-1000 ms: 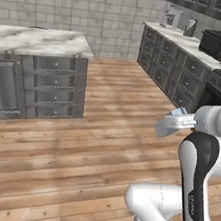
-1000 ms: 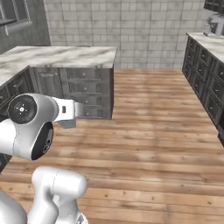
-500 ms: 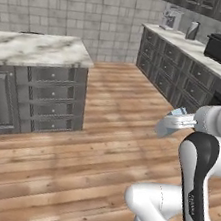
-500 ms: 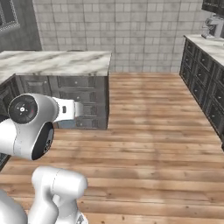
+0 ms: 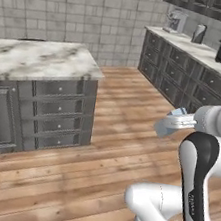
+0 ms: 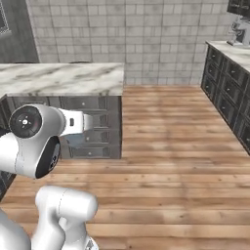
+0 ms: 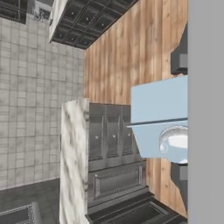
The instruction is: Move the drinks to the dining counter.
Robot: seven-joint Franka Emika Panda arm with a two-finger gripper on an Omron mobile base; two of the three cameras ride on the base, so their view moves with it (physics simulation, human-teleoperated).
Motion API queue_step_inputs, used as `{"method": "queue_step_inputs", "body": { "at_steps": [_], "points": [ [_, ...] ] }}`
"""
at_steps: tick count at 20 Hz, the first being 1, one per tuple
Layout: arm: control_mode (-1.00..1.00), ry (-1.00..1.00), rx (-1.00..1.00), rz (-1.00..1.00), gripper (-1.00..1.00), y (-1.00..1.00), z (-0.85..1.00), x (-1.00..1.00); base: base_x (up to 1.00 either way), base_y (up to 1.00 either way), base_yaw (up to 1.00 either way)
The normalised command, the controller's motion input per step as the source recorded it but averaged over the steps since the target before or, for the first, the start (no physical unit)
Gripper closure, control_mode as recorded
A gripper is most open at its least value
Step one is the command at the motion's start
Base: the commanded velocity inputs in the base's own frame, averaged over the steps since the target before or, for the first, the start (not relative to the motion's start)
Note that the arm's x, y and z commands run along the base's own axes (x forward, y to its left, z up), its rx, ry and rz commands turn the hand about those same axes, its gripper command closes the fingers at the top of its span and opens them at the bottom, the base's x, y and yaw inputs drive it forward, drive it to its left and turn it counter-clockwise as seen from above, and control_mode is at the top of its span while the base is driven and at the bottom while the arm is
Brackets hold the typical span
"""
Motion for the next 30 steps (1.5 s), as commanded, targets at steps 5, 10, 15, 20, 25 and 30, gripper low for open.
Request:
{"method": "queue_step_inputs", "body": {
  "at_steps": [5, 10, 15, 20, 25, 30],
  "points": [
    [1.0, 0.0, 0.0, 0.0, 1.0, 0.0, 0.0, 0.0, 0.65, 0.64, -0.1],
    [1.0, 0.0, 0.0, 0.0, 1.0, 0.0, 0.0, 0.0, 0.64, 0.62, -0.1],
    [1.0, 0.0, 0.0, 0.0, 1.0, 0.0, 0.0, 0.0, 0.59, 0.64, -0.09],
    [1.0, 0.0, 0.0, 0.0, 1.0, 0.0, 0.0, 0.0, 0.6, 0.65, -0.08],
    [1.0, 0.0, 0.0, 0.0, 1.0, 0.0, 0.0, 0.0, 0.72, 0.59, -0.05],
    [1.0, 0.0, 0.0, 0.0, 1.0, 0.0, 0.0, 0.0, 0.78, 0.5, -0.03]
  ]
}}
